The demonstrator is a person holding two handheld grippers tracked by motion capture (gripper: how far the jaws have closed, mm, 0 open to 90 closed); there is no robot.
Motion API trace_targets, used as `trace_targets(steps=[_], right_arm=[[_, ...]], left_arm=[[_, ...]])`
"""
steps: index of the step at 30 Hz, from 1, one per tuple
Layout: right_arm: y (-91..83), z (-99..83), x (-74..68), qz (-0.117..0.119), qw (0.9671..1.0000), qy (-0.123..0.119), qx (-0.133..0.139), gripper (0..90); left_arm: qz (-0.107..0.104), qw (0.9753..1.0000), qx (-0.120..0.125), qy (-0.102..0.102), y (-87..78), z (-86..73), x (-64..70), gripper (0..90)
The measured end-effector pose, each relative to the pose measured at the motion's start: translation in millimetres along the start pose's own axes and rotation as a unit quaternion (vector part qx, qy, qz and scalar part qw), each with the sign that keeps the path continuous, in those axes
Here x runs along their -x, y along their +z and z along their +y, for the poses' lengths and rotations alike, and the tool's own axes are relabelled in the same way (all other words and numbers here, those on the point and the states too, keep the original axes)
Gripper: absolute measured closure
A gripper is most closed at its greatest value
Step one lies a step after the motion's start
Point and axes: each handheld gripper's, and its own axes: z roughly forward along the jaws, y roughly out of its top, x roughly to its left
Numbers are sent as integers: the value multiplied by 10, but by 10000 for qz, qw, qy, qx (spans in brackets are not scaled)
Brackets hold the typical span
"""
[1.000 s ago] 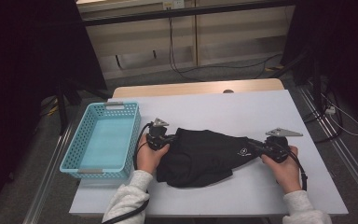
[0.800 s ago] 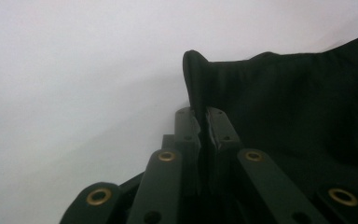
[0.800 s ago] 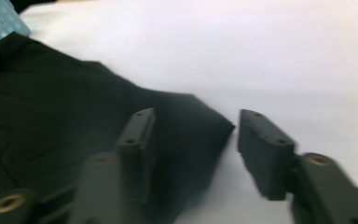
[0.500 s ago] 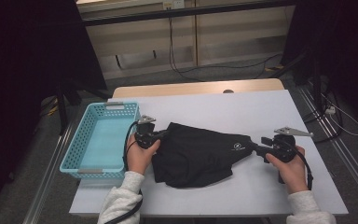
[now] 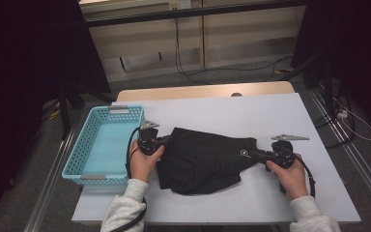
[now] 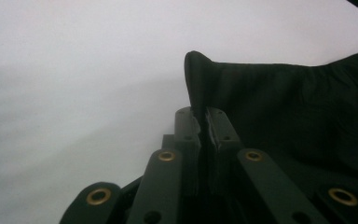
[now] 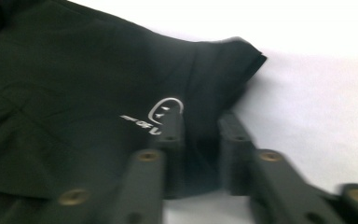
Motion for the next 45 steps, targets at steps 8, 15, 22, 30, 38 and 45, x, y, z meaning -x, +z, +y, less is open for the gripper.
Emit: trace_targets(steps=[8,15,22,30,38,45], right_arm=[[-256,141,3,-111,9961,-113,868,833],[-268,98,83,-349,9973,-127,639,833],[-263,75,116,-476,9973,-114,541,831],[-276,44,124,-454,9978,-106,466,830],[-280,8,128,-429,9982,-130,391,829],[-268,-24,126,-420,9985,-151,328,829]], left_arm=[[-106,9998,111,110,-46,27,66,832],[43,9998,97,158,17,-22,61,630],[-49,9999,-86,109,137,-61,61,532],[-38,9994,-318,123,210,-68,106,551],[-236,9980,-577,39,283,-102,164,608],[-301,9966,-751,-175,315,-121,184,712]])
